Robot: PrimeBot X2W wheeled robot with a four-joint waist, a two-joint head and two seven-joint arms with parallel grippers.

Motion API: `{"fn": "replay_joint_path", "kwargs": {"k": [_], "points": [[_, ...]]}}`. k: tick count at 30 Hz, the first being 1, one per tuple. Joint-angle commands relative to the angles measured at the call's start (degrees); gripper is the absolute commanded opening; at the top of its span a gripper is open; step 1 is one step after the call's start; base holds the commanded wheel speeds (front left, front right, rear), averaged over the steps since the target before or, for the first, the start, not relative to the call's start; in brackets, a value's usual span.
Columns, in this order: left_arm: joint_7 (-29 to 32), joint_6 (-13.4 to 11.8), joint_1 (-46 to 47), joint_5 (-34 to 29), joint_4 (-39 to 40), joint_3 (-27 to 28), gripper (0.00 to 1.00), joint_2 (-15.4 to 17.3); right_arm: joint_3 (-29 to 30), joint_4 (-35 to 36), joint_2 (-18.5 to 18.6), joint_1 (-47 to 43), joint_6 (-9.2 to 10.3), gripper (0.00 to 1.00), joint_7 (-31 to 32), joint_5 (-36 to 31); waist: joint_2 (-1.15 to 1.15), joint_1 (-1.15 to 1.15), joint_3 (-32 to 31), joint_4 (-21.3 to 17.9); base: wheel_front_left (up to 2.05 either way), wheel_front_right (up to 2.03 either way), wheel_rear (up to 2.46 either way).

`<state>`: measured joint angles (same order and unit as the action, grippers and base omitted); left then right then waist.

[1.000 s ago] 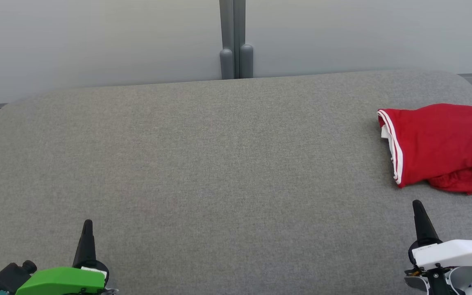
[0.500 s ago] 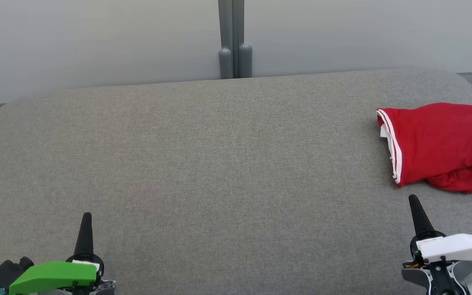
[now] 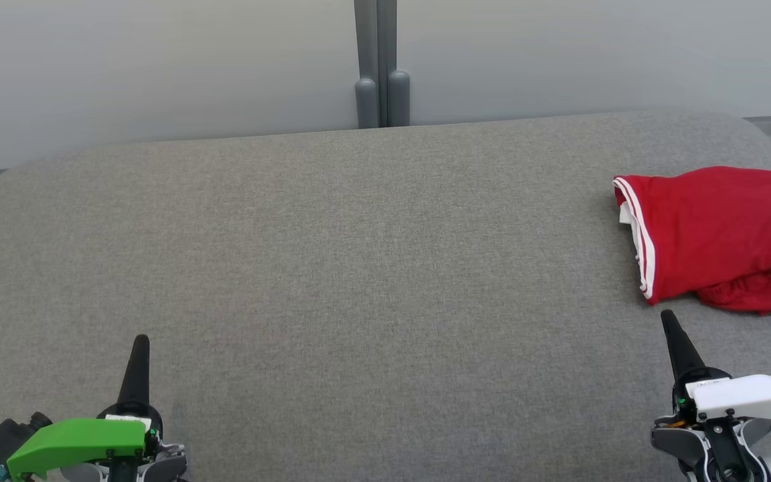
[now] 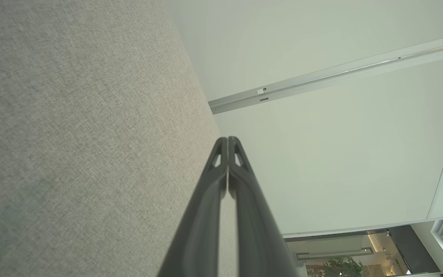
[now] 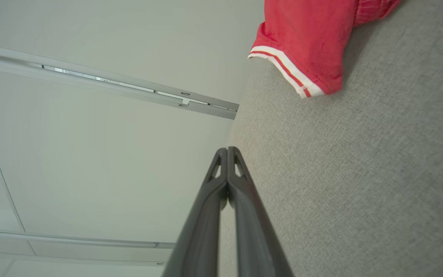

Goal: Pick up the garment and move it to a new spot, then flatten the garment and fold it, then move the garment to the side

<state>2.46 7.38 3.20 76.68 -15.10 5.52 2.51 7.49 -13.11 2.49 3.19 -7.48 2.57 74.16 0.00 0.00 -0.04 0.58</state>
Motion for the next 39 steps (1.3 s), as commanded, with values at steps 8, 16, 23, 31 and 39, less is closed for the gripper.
{"fn": "replay_joint_path", "kwargs": {"k": [8,16,23,31,39], "points": [[1.1,0.2,1.8,4.5,0.7,0.4,0.00,0.5,-0.2,-0.1,0.4,1.5,-0.03,0.00,1.2,4.9,0.00,0.00,0.0,-0.1,0.00,0.00,0.00],[2.1,0.2,2.4,8.0,0.9,0.6,0.00,0.5,-0.4,-0.3,0.4,2.0,-0.03,0.00,2.1,9.1,0.00,0.00,0.1,-0.2,0.00,0.00,0.00],[2.8,0.2,2.8,10.9,1.0,0.7,0.00,0.5,-0.5,-0.5,0.5,2.3,-0.03,0.00,2.9,12.5,0.00,0.00,0.1,-0.4,0.00,0.00,0.00],[3.5,0.2,3.1,13.9,1.1,0.8,0.00,0.5,-0.7,-0.7,0.5,2.9,-0.02,0.00,3.8,16.1,0.00,0.00,0.2,-0.5,0.00,0.00,0.00],[4.1,0.2,3.5,15.8,1.2,0.9,0.00,0.6,-0.8,-0.8,0.5,3.2,-0.02,0.00,4.4,18.4,0.00,0.00,0.2,-0.6,0.00,0.00,0.00]]}}
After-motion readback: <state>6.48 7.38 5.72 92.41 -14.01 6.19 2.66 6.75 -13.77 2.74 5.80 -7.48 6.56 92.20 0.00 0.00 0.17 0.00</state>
